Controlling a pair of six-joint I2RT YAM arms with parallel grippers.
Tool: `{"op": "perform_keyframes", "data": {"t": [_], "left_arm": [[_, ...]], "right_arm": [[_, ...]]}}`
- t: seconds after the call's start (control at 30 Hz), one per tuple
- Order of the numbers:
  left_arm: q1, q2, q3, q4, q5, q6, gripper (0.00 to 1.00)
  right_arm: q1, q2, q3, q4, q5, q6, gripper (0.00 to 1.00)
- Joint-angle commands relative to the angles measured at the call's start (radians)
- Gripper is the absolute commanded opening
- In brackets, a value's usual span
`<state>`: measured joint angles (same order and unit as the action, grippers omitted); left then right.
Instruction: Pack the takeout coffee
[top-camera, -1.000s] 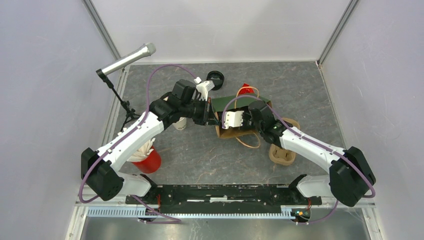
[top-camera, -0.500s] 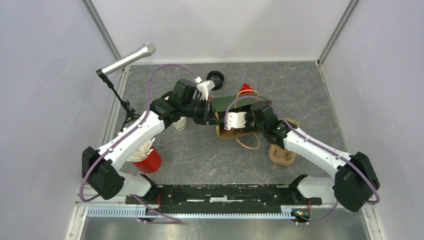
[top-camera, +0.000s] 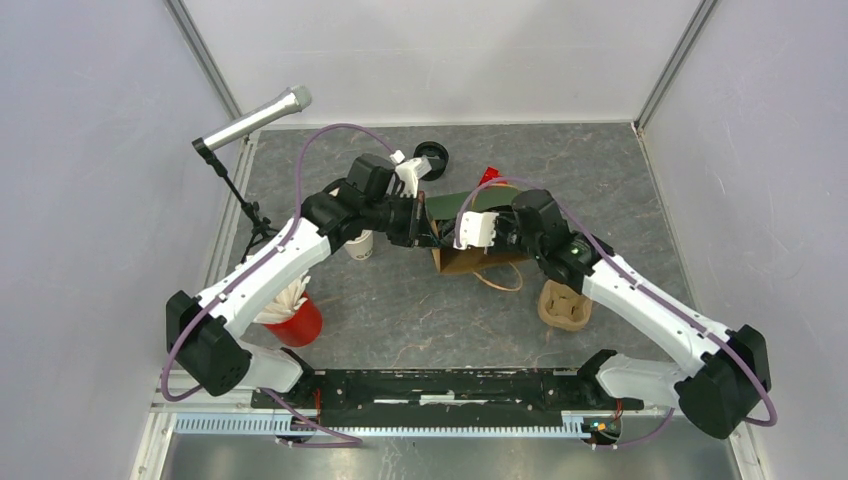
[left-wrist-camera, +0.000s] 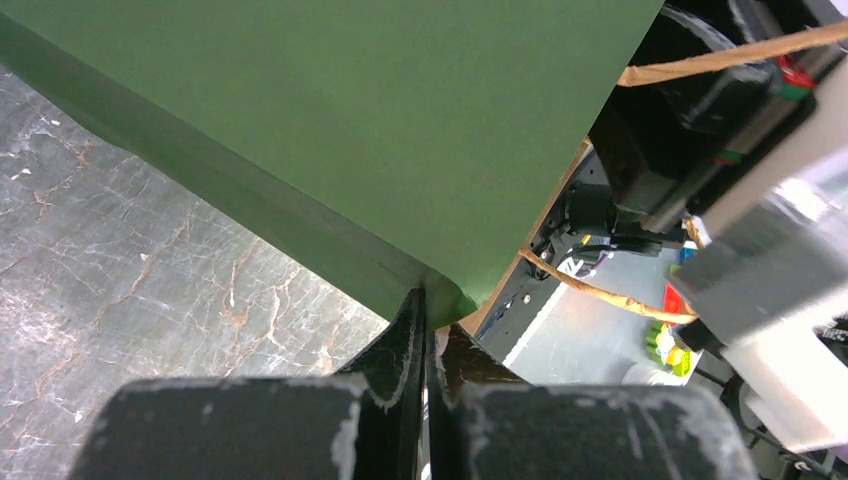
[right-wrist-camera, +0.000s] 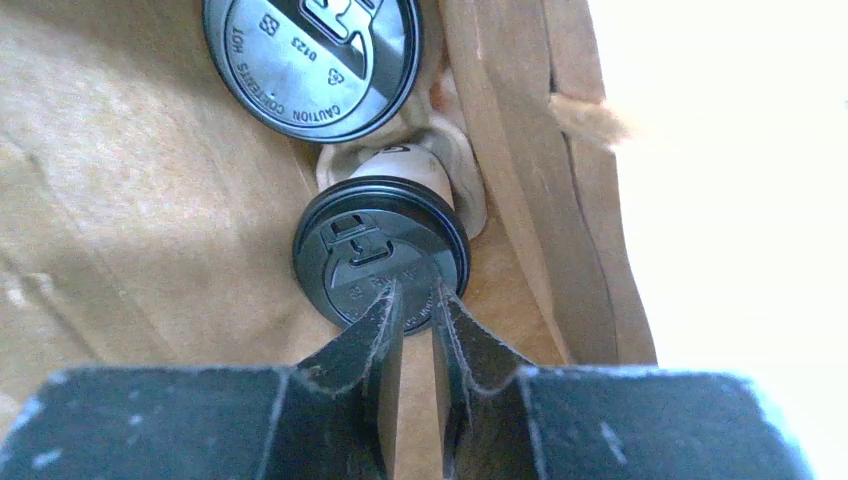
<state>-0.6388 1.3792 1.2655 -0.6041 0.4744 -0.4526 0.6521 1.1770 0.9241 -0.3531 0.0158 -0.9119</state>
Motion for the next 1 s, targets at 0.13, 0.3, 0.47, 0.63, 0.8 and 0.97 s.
{"op": "perform_keyframes", "data": {"t": [0.13, 0.3, 0.47, 0.63, 0.8, 0.97], "left_arm": [[0.002, 0.021, 0.11, -0.062, 0.026, -0.079, 0.02], [0.007, 0.042, 0.172, -0.108, 0.035, -0.086, 0.02], [0.013, 0.072, 0.212, -0.145, 0.062, -0.117, 0.02], [0.014, 0.088, 0.259, -0.182, 0.06, -0.15, 0.02], [0.019, 0.095, 0.299, -0.224, 0.037, -0.189, 0.02], [0.026, 0.11, 0.337, -0.275, -0.001, -0.208, 0.05]], "right_arm": [[-0.002, -0.088, 0.109, -0.154, -0.113, 0.049, 0.23], [-0.002, -0.117, 0.165, -0.204, -0.15, 0.076, 0.23], [-0.002, -0.15, 0.195, -0.193, -0.185, 0.136, 0.23], [-0.002, -0.199, 0.165, -0.126, -0.161, 0.186, 0.23], [-0.002, -0.233, 0.144, -0.048, -0.081, 0.234, 0.23], [-0.002, -0.275, 0.104, 0.066, 0.016, 0.301, 0.24]]}}
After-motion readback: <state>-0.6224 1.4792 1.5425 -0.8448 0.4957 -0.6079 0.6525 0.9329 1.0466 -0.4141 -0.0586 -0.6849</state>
